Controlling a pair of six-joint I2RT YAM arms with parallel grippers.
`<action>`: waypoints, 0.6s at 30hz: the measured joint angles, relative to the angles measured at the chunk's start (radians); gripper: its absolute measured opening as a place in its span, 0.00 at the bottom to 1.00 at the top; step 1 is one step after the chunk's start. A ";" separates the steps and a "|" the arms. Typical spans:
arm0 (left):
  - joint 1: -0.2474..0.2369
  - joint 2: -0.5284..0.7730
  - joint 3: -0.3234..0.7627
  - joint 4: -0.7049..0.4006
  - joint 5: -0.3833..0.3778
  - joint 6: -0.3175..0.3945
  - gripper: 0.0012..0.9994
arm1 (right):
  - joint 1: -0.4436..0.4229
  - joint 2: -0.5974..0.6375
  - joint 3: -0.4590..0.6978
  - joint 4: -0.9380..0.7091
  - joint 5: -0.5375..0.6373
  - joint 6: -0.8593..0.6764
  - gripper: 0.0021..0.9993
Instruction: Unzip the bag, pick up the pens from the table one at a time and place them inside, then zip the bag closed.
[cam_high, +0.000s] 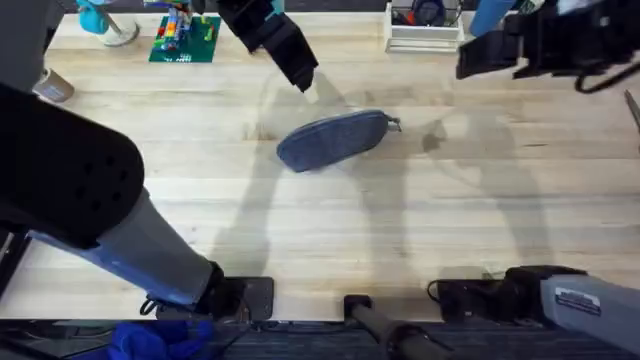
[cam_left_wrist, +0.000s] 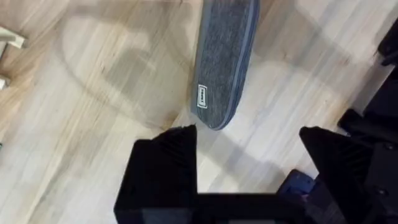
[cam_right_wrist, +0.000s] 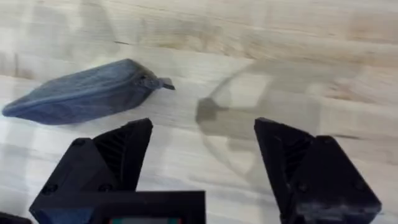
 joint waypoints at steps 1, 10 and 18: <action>0.001 -0.001 0.003 0.000 0.000 -0.011 1.00 | 0.000 -0.016 0.000 -0.013 0.014 0.000 1.00; 0.018 -0.102 0.003 0.000 0.008 -0.095 1.00 | 0.000 -0.085 0.001 -0.075 0.088 0.000 1.00; 0.030 -0.258 0.001 0.000 0.009 -0.132 1.00 | 0.000 -0.147 0.001 -0.079 0.093 -0.004 1.00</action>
